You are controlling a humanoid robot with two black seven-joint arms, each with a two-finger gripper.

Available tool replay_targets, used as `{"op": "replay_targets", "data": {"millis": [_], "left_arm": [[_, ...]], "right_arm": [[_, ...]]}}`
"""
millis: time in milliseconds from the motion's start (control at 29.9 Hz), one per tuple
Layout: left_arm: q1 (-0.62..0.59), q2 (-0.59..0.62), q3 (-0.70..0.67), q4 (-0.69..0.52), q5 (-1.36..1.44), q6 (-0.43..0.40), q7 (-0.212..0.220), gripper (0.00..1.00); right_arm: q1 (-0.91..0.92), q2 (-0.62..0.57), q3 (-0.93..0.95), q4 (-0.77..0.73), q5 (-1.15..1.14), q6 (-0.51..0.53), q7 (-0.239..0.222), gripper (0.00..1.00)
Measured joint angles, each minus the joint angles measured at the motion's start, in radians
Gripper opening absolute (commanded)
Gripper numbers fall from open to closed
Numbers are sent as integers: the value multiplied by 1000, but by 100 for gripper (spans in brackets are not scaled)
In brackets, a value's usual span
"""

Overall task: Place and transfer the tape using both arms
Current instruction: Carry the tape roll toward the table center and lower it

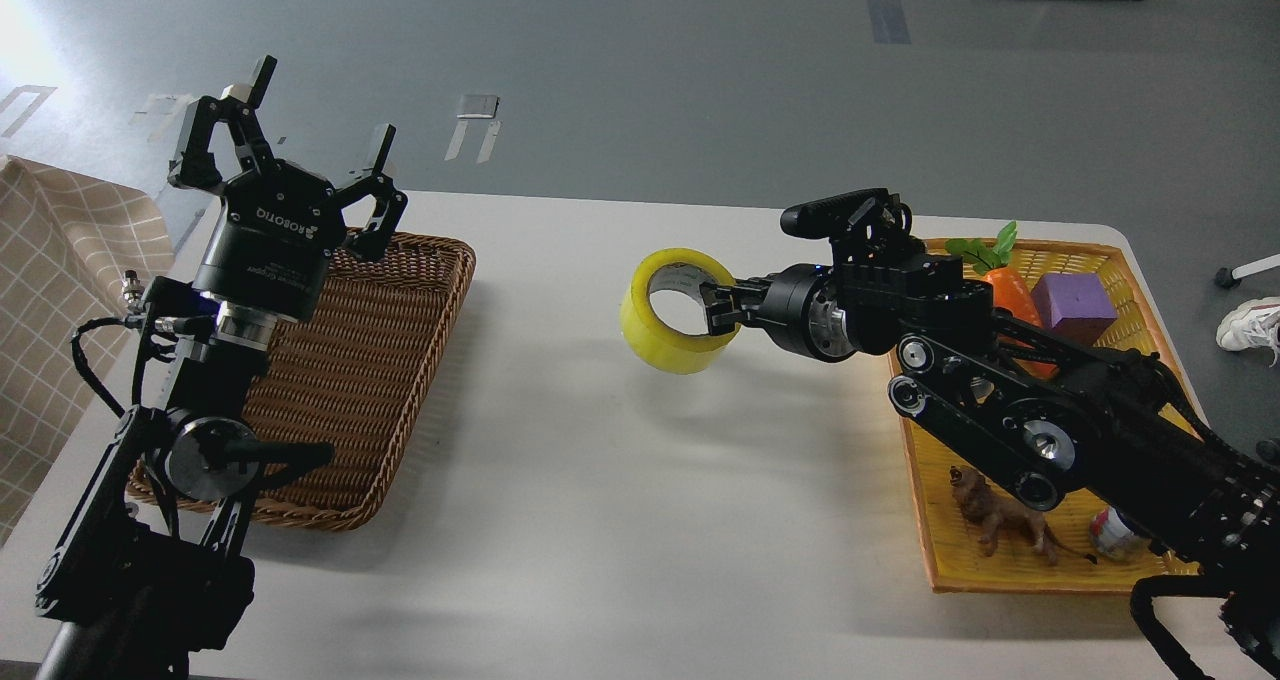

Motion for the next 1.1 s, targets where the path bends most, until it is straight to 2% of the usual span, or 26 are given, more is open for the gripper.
{"op": "replay_targets", "data": {"millis": [468,835,902,935,969,1102], "left_arm": [[17,-1,-4,0,0,1,0,98],[24,-1,-14,0,0,1,0,98],[26,-1,-15,0,0,1,0,98],[28,-1,-16,0,0,1,0,98],[29,-1,-16,0,0,1,0,98],[32,-2,-18,0,-2,1,0,98]], "right_arm": [[-39,3,-33,-2,-30,0,-12,16],[-63,5,-46,-14,-44,0,-40,16],[-69,6,-46,-15,-44,0,-42,21],[-71,7,-46,-16,-44,0,-43,32],[-71,9,-46,-16,-44,0,-43,39],[-71,24,-43,-18,-41,0,-43,47]]}}
